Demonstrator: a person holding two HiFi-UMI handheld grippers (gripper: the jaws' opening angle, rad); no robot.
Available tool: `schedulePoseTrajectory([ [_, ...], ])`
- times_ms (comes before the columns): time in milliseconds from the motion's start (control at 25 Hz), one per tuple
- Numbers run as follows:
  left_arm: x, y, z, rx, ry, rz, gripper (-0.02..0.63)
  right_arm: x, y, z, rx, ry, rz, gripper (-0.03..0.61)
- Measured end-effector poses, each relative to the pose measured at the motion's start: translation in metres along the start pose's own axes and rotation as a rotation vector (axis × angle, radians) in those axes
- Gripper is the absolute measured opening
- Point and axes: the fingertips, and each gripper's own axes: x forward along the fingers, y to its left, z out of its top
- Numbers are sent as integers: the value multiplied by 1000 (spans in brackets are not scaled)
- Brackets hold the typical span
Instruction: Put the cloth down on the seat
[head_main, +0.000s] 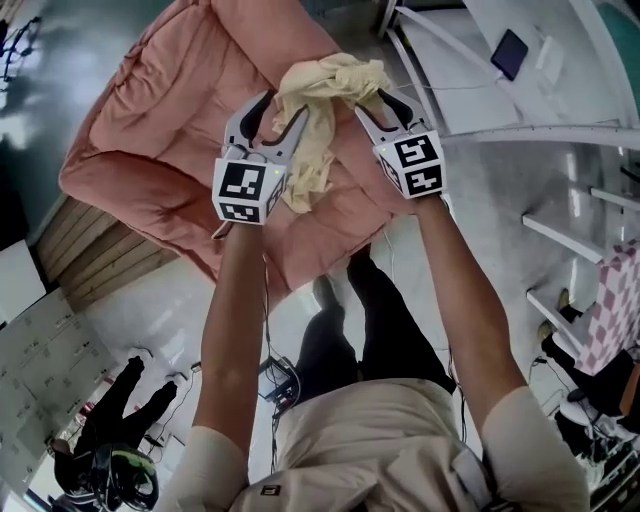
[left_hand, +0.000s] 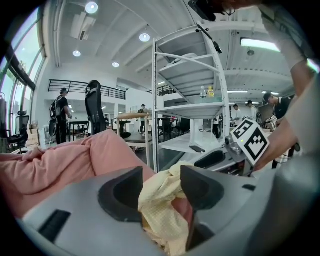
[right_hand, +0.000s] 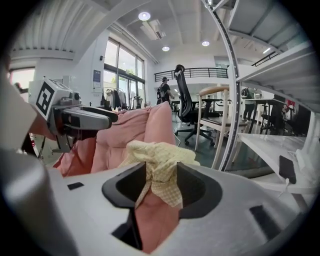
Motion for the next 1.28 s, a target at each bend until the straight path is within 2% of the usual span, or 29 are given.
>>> schedulePoseTrajectory([
  [200,-32,-5,34,11,-27,6,227,-28,9,27,-15,-8,-16,179],
  [360,-64,-3,76,12,-75,33,226,-55,18,65,-43,-50,-25,158],
  [520,-99,-3,120,-4,-116,48,216,-93,31,108,-71,-106,-41,95],
  [640,-126,-7,150,12,-140,46,195,-122,48,141,-94,-149,-32,21],
  [720,-148,-12,168,26,-152,42,173,-143,62,162,-103,-172,-17,-6],
  [1080,-247,-37,232,46,-189,26,38,-236,136,244,-139,-261,56,-9],
  [1280,-303,-58,257,40,-189,12,25,-289,183,278,-156,-290,107,-9],
])
